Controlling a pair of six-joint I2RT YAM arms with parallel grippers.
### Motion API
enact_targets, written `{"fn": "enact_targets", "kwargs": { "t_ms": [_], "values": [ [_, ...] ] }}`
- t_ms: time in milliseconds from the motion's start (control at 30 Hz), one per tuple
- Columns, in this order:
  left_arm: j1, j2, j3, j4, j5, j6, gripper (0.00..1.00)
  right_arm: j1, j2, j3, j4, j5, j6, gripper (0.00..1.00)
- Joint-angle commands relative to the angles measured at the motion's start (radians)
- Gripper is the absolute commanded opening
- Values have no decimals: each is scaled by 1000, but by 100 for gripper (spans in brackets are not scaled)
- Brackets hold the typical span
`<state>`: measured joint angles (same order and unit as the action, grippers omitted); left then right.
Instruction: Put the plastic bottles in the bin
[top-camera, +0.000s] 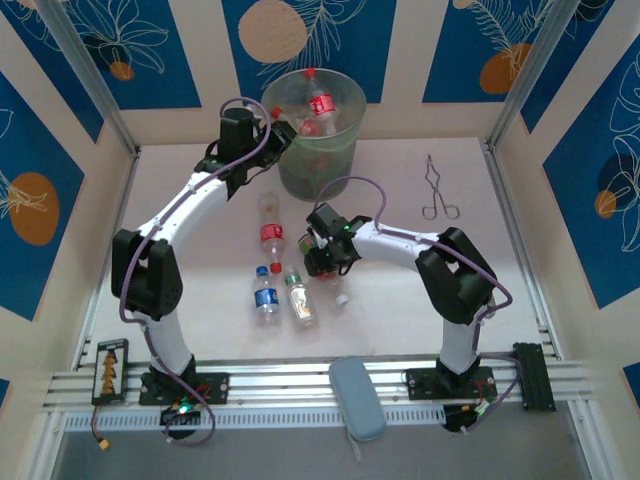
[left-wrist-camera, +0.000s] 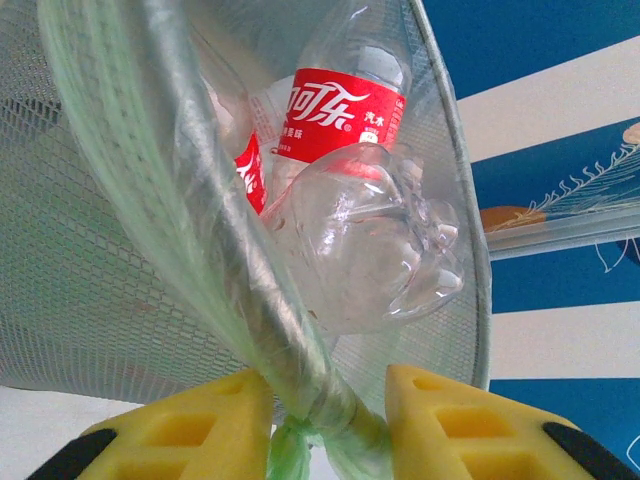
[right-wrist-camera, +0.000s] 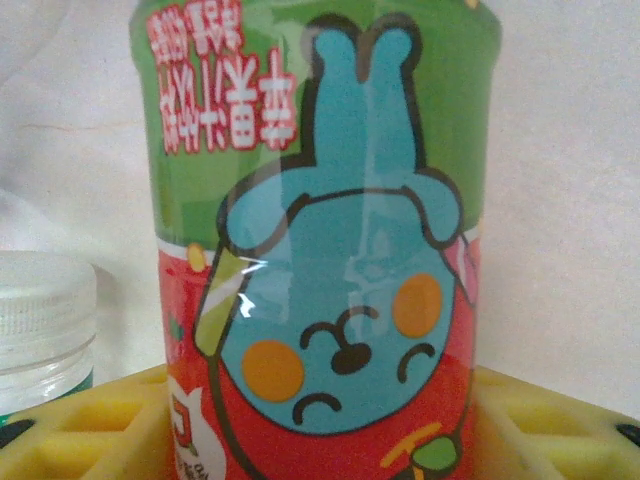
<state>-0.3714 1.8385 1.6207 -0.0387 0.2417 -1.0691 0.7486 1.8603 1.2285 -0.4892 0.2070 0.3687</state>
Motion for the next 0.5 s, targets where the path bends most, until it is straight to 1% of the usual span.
{"fn": "enact_targets", "kwargs": {
  "t_ms": [0, 100, 200, 367, 467],
  "values": [
    [-4, -15, -21, -23, -3, -5, 35, -8, -70, 3, -38, 0, -5, 54],
    [-4, -10, -19, -20, -2, -6, 35, -20, -130, -3, -63, -24, -35, 51],
    [-4, -6, -18, -16, -4, -9, 35, -52, -202, -5, -100, -57, -56, 49],
    [-4, 4, -16, -15, -7, -9, 35, -86, -361, 18, -184, -83, -141, 46],
    [-5, 15, -8, -15, -4, -12, 35, -123, -457, 46, -207, -124, -173, 44]
  ]
}}
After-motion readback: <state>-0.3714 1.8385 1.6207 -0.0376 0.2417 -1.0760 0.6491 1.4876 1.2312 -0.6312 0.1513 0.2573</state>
